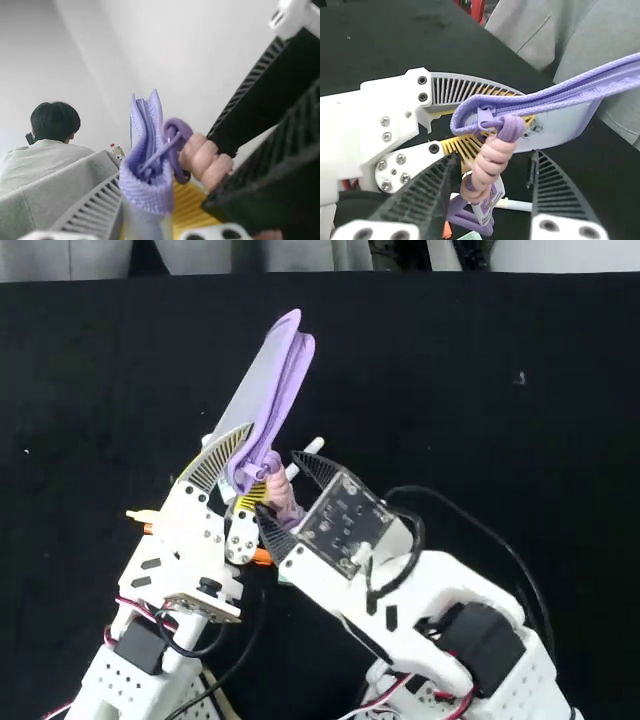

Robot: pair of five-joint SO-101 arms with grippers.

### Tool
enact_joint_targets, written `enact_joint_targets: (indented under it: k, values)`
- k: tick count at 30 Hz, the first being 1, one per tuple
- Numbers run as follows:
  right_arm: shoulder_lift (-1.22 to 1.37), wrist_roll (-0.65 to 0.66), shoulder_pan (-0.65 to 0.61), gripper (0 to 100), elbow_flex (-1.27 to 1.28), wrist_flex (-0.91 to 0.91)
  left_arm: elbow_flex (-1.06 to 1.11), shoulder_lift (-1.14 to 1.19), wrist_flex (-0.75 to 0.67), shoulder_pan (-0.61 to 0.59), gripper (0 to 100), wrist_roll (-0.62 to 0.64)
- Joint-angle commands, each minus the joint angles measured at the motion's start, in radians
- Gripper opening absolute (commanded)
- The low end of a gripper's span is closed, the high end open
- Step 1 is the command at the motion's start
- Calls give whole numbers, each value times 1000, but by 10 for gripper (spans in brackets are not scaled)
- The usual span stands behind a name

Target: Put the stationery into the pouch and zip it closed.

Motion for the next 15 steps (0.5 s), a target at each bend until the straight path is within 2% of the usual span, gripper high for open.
enact_joint_targets:
  k: [1,4,11,15]
  values:
    - [-25,12,-15,155,7,-37,-48,-9,-26,13,28,-5]
    - [-25,12,12,105,10,-60,-48,-9,-26,15,28,-5]
    - [-27,11,71,93,79,-160,-48,-9,-25,15,28,-3]
    - [-36,11,78,9,68,-153,-47,-9,-25,15,28,-3]
